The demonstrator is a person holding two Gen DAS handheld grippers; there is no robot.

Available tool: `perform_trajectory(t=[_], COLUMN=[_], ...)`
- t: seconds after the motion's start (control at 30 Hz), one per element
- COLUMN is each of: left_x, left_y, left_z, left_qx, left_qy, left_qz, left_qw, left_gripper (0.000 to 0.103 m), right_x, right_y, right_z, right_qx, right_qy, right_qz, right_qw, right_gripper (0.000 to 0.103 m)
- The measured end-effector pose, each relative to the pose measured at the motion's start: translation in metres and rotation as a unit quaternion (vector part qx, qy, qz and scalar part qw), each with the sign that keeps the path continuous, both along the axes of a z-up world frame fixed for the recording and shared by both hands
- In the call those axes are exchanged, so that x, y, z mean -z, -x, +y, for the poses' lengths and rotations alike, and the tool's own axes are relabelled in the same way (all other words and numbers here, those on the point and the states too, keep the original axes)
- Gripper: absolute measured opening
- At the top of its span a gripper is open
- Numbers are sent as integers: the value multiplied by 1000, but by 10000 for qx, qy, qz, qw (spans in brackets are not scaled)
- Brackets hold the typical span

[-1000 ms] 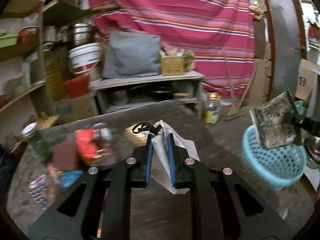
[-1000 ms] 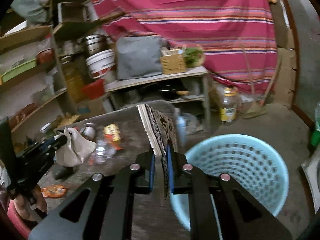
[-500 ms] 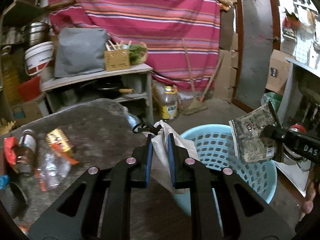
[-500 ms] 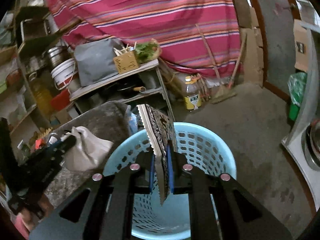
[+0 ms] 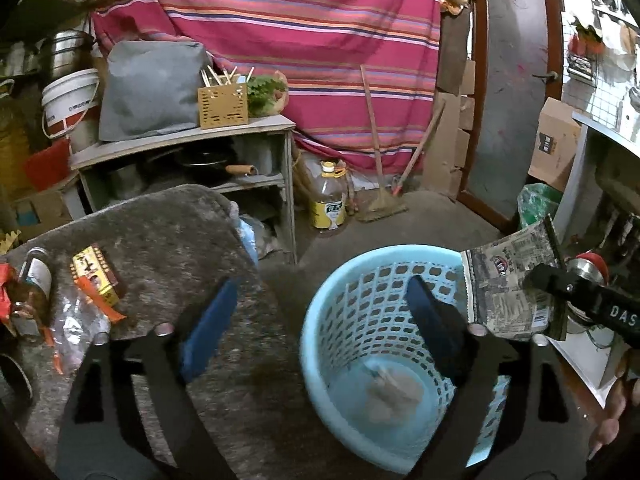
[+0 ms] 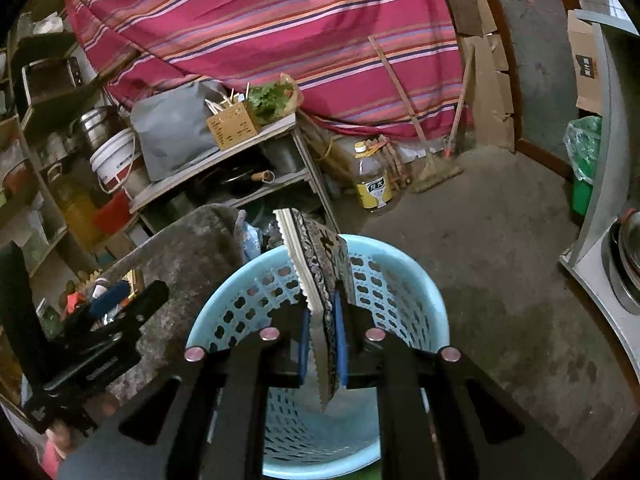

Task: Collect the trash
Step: 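Carry both bags to the blue basket and open both tools over it, then return both tools to the table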

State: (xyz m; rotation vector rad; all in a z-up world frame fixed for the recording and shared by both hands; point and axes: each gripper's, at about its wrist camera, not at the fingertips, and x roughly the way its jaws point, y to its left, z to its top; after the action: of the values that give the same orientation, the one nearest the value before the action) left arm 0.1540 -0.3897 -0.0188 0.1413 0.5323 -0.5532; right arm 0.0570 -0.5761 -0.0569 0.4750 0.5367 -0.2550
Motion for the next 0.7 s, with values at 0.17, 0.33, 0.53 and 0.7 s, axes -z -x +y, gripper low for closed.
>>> perform_trajectory(t=[0.17, 0.33, 0.53, 0.7], left_x=[-6, -11, -15, -21], left_y=[4, 4, 10, 15], left_z=[16, 36, 53, 80], left_qx=[-154, -288, -496, -697], left_qy=[36, 56, -65, 30], left_qz=[-127, 22, -170, -194], left_qw=[9998, 9996, 9986, 9974], left_gripper=[89, 96, 97, 97], right_x=[6, 15, 23, 15], right_y=[-10, -21, -25, -25], right_z=[7, 17, 15, 24], right_qx=[-76, -169, 158, 293], right_qy=[13, 78, 144, 362], right_qz=[78, 195, 404, 431], right_qw=[9999, 9996, 9990, 9980], right_gripper=[11, 13, 73, 79])
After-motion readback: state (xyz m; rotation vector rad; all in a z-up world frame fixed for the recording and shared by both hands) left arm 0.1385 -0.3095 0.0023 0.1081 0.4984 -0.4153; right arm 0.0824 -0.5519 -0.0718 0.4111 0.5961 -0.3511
